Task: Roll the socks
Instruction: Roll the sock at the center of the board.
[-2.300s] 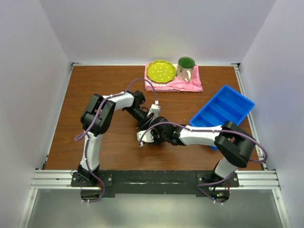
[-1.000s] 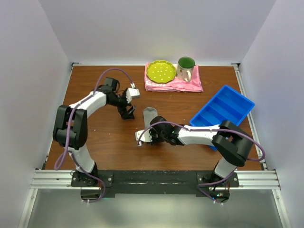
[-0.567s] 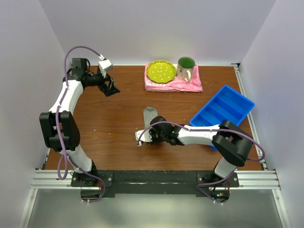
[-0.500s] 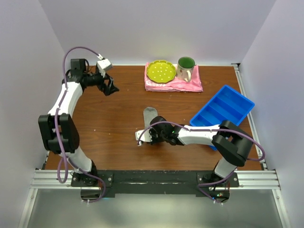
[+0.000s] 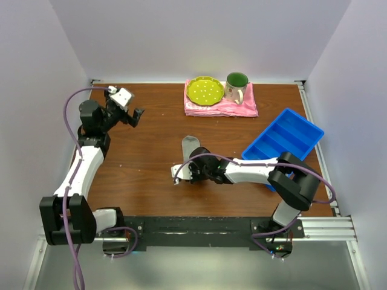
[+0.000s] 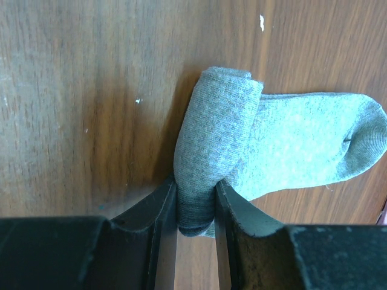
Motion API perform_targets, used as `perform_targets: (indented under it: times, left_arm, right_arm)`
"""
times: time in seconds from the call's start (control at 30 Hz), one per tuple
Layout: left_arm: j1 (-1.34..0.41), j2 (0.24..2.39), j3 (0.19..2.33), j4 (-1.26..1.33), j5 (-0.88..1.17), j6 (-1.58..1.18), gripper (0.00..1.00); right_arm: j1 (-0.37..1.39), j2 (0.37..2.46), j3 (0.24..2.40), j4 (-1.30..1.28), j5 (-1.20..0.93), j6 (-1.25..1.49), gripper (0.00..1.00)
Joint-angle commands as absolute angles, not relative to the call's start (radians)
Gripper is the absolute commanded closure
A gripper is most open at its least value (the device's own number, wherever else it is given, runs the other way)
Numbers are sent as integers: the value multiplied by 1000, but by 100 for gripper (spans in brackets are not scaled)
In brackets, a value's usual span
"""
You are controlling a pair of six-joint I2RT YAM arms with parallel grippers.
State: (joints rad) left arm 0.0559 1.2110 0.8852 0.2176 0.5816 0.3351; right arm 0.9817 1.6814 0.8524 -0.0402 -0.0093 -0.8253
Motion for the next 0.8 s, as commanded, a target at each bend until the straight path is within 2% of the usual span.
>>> perform_targets:
  times: [0.0,0.03,0.1,0.2,0.3,0.37,0.53,0.77]
  left_arm:
    - [55,1163,714,398,710,324,0]
    - [55,1125,654,543,727,319,0]
    - [55,1105,511,671,799,316,0]
    - [54,1132,471,724,841,299,0]
    - [52,1187,503,639,914,372,0]
    - [46,1200,520,462,1018,607,0]
    - [-21,1175,463,287,1060,904,0]
    - [-71,1155,400,247,1060,1029,0]
  right_arm:
    - [989,1721,870,-109,-31,-792,100]
    - [988,1723,877,-113,-35,-784,100]
    - [988,1720,879,-121,-49,-781,100]
    - [986,1721,900,-152,-75,-772,100]
    - [986,1732,926,-190,-106,-761,100]
    - [983,1740,942,-219,-120,-758,100]
    - [960,1762,1014,-311,-198,-732,100]
    - [922,1795,1088,-409,-278,-723,100]
